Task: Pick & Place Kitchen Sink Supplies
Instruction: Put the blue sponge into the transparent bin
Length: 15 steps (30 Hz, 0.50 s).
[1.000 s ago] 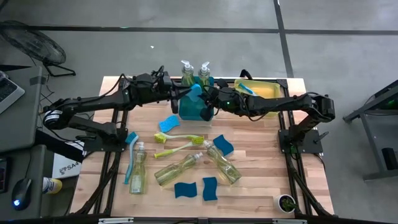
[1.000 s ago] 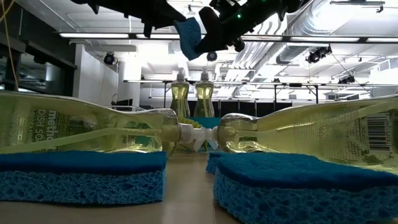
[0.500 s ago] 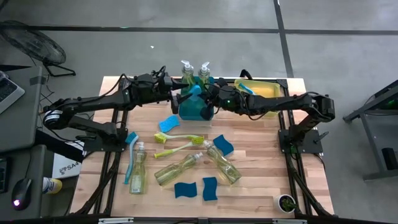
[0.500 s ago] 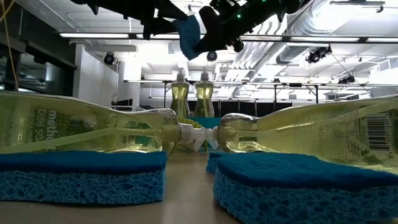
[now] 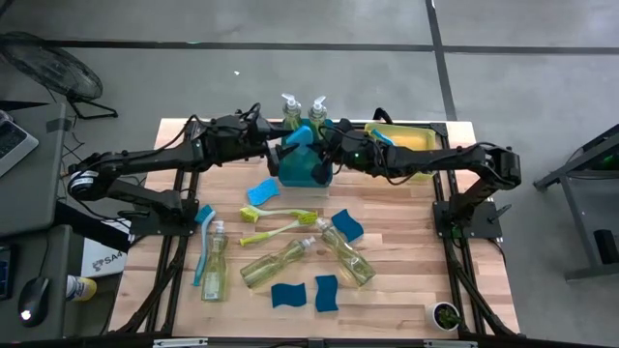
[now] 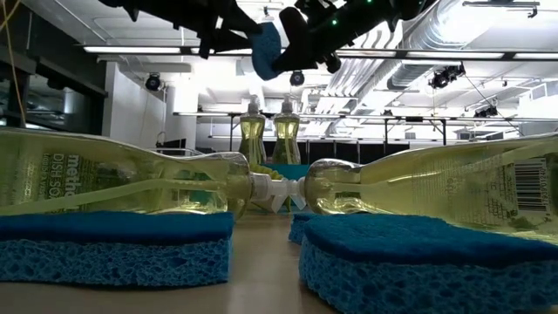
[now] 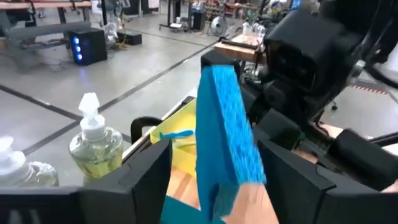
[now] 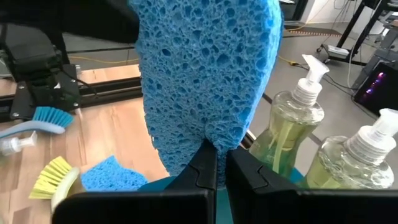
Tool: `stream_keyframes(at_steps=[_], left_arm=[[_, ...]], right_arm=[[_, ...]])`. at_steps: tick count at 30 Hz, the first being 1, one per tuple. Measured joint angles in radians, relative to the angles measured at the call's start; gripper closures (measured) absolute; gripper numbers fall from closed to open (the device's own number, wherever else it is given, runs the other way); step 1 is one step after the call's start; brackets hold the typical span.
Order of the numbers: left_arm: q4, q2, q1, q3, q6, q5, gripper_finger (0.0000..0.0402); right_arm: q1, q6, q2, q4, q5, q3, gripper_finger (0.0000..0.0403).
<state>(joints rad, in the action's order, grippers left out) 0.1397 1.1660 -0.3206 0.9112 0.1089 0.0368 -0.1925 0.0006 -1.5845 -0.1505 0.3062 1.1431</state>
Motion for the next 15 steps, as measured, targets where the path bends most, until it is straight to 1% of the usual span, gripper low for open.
stream_keyframes(at_steps=[3,5,12,13,15], left_arm=[[-0.013,0.000,0.000,0.000,0.000,0.000,0.0215],[-0.019,0.000,0.000,0.000,0.000,0.000,0.0247],[-0.018,0.000,0.000,0.000,0.001,0.001,0.0380],[-0.018,0.000,0.000,0.000,0.000,0.000,0.0388],[-0.018,0.000,0.000,0.000,0.000,0.001,0.0386]], right_arm=[[0.000,0.000,0.000,0.001,0.001,0.000,0.0399],[0.000,0.000,0.000,0.003,0.000,0.000,0.0399],[0.000,0.000,0.000,0.003,0.000,0.000,0.0399],[0.000,0.000,0.000,0.003,0.001,0.000,0.0399],[0.000,0.000,0.000,0.003,0.000,0.000,0.0398]])
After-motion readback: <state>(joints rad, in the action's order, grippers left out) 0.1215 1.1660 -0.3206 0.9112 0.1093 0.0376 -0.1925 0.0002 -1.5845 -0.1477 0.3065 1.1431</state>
